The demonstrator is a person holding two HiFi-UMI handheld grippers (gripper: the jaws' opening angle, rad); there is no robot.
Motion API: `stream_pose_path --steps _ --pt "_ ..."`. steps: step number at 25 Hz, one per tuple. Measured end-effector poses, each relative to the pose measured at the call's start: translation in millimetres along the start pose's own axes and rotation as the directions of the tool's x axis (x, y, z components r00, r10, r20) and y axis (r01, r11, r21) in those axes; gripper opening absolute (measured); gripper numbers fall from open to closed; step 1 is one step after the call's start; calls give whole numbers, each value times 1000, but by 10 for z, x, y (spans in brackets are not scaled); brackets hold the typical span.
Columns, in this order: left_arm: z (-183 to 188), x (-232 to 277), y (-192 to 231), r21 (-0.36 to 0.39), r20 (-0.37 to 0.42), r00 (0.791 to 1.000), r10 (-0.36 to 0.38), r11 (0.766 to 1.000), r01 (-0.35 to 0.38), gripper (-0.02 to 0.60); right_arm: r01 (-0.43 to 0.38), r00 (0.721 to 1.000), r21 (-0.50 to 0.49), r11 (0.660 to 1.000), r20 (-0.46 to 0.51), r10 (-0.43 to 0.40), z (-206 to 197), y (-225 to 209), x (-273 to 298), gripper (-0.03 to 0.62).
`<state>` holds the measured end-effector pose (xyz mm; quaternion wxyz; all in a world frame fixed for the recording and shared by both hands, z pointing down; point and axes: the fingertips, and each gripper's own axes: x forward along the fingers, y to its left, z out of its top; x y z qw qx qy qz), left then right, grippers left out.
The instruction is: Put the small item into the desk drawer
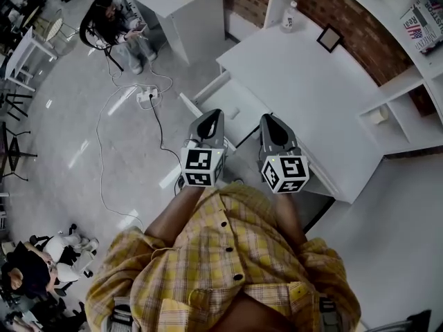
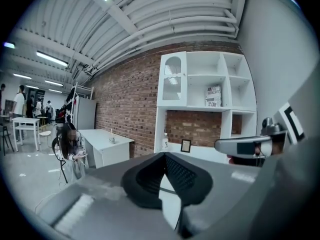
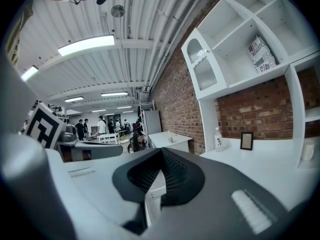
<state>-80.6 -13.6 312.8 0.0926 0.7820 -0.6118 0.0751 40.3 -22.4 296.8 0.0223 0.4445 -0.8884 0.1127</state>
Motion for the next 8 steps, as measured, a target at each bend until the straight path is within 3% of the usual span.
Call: stream_pose_path --steps 8 --pt "-70 6 -11 -2 -5 1000 -11 1000 11 3 4 1000 4 1000 6 -4 -31 -25 19 -5"
